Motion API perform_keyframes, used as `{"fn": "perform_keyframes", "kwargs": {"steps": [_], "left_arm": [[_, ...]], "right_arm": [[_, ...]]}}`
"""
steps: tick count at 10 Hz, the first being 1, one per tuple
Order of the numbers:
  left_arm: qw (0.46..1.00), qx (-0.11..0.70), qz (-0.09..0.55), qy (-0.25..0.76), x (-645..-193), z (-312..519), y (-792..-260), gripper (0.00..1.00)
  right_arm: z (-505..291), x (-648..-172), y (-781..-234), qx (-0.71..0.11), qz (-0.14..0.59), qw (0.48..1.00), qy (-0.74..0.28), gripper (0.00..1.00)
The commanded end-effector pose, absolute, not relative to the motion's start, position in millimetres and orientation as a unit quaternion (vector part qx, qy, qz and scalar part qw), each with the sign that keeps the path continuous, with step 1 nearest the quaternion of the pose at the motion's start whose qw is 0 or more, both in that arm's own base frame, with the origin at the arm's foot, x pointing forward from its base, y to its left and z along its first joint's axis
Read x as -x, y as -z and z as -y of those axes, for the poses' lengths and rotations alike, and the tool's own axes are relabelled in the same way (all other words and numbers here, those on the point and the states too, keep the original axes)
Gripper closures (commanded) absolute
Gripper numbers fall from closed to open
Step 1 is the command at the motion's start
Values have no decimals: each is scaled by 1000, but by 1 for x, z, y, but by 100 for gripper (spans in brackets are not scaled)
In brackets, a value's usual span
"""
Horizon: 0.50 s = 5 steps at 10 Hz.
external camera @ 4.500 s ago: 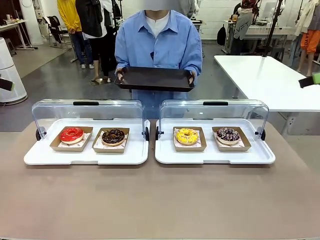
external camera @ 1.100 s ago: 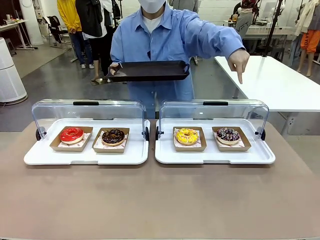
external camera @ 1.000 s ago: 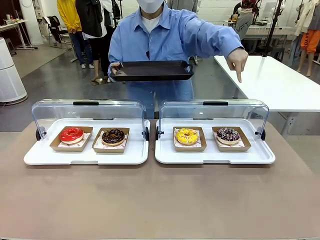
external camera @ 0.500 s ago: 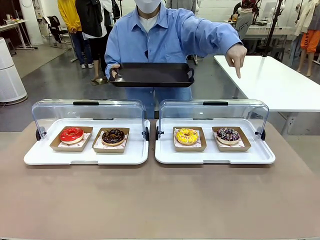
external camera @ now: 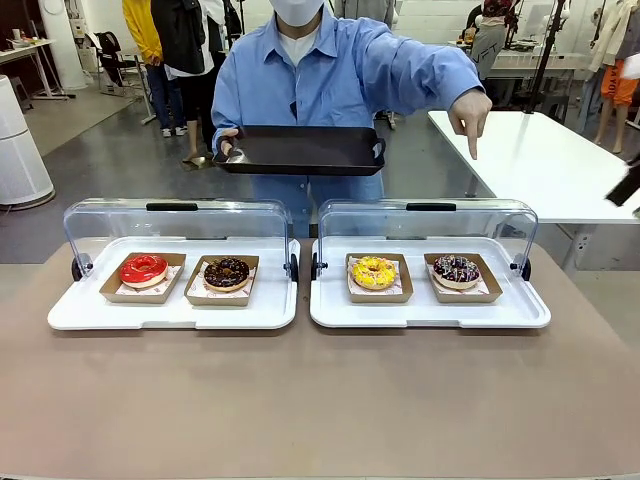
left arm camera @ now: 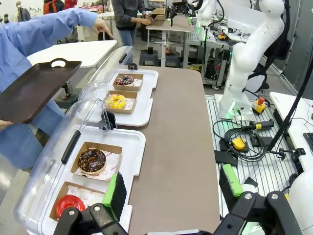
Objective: Provide the desired donut to the person.
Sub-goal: Pick up and lift the Paper togo box containing the Donut pointed at by the person.
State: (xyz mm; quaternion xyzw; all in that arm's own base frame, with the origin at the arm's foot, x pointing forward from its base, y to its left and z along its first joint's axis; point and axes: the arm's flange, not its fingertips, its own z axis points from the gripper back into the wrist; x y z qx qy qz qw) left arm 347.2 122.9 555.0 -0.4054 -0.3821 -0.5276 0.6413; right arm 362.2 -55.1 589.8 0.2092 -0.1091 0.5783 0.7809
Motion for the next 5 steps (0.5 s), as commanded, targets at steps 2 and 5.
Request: {"fn": "perform_keyframes", "kwargs": {"steps": [2, 5], "left_arm": [[639, 405, 384, 529, -347, -124, -557, 0], [639, 405, 384, 529, -347, -124, -557, 0]], "right_arm": [[21, -386, -548, -169, 45, 691, -701, 0], [-2, -414, -517, -159, 52, 662, -731, 0]]}}
